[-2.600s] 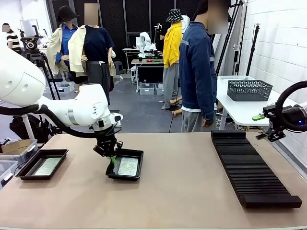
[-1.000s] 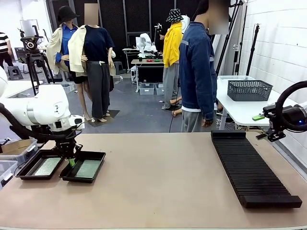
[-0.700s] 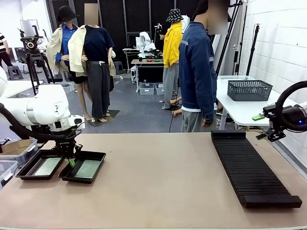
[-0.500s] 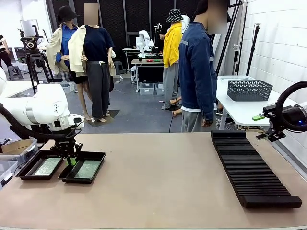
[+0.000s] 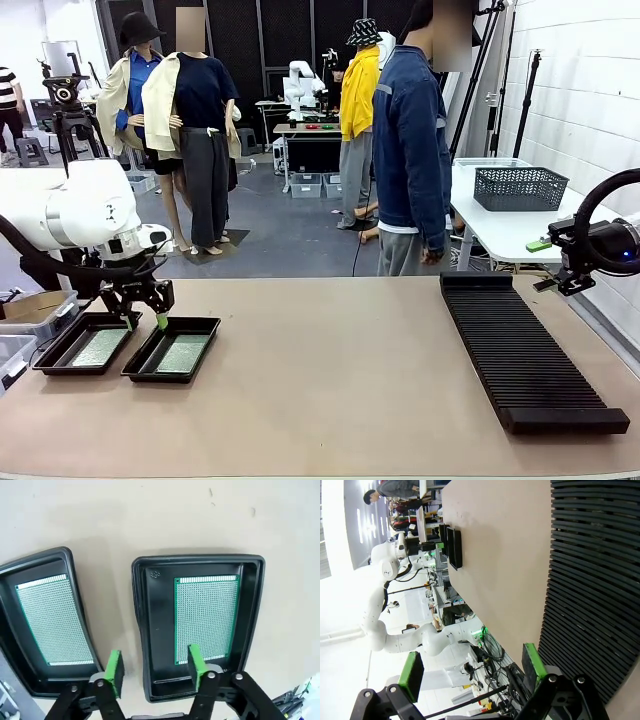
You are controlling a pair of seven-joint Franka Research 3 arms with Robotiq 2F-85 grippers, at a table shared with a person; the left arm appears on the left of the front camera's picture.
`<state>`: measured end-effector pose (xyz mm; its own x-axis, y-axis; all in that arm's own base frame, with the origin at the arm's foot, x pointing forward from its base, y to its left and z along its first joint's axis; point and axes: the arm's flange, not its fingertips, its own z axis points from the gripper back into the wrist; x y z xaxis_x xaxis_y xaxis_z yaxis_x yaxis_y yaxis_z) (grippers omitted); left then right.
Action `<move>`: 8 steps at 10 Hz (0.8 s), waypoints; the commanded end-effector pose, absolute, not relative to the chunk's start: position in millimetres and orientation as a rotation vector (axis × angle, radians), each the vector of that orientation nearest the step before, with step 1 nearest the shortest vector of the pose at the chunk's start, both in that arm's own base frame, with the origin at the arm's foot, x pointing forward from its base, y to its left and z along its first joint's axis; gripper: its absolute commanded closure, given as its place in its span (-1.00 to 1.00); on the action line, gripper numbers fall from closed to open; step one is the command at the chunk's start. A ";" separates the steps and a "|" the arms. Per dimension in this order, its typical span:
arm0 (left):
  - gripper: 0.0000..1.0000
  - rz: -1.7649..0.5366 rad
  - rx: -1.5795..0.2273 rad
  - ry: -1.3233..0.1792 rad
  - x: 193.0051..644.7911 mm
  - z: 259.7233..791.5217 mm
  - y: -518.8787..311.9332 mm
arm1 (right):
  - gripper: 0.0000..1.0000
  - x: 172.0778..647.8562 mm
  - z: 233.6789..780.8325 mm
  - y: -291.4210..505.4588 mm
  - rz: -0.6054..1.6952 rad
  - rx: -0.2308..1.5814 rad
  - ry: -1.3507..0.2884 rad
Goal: Inspect and transfer BCBs to ESD trays.
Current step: Pick up the ESD tray and place it on the left side of the table.
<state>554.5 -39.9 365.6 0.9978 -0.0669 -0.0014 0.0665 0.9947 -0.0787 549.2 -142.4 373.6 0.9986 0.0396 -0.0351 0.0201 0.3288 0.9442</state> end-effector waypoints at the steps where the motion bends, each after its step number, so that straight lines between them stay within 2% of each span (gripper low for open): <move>1: -1.00 -0.056 -0.099 -0.011 547.4 368.1 -38.5 | -1.00 546.3 373.2 -139.3 0.024 1.231 0.037; 8: -1.00 -0.066 -0.079 -0.001 554.1 368.7 -40.2 | -1.00 546.3 373.2 -139.3 0.024 1.231 0.037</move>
